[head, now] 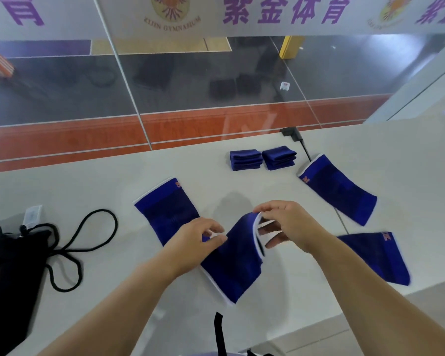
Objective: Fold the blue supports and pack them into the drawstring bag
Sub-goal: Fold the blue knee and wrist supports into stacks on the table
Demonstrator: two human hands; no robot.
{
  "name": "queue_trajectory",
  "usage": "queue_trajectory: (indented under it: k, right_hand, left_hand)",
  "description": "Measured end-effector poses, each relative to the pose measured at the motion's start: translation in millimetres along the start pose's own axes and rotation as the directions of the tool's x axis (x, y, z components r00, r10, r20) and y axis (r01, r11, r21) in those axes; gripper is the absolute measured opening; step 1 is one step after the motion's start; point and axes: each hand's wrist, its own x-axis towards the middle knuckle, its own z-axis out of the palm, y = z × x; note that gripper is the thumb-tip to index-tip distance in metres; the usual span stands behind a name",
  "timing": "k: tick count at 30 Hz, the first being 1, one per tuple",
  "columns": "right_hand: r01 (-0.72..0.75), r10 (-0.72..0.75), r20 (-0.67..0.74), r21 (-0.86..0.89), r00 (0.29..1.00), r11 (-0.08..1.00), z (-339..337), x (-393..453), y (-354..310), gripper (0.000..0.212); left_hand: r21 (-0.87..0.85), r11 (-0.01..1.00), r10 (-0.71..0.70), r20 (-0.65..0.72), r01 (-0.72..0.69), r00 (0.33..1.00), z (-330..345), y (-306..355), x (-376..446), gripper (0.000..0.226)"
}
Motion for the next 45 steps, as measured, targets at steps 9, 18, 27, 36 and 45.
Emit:
queue_trajectory:
  k: [9,18,27,36,45]
  right_hand:
    - [0.214,-0.371,-0.179,-0.564,0.911,0.798,-2.4,-6.1,-13.9,0.011]
    - [0.289,-0.402,-0.218,-0.413,0.889,0.863,-0.4,-13.0,-44.4,0.025]
    - [0.156,-0.162,0.078,0.081,0.984,0.984,9.5,6.6,-40.2,0.032]
    - [0.178,-0.133,0.216,-0.205,0.967,0.962,57.9,50.9,-30.0,0.035]
    - [0.224,-0.156,0.265,-0.248,0.952,0.943,96.3,116.8,-47.9,0.039]
  left_hand:
    - [-0.438,0.898,0.057,0.216,0.045,0.975,-3.5,34.8,-11.6,0.035]
    - [-0.363,0.929,0.075,0.001,-0.069,0.997,-10.2,49.1,-14.6,0.03]
    - [-0.638,0.77,-0.15,-0.226,-0.03,0.963,-26.4,26.7,-9.0,0.027]
    - [-0.682,0.694,-0.328,-0.016,0.23,0.944,-35.1,-20.9,-15.6,0.042]
    - [-0.793,0.59,-0.448,-0.16,0.155,0.88,-55.3,-51.2,6.9,0.053]
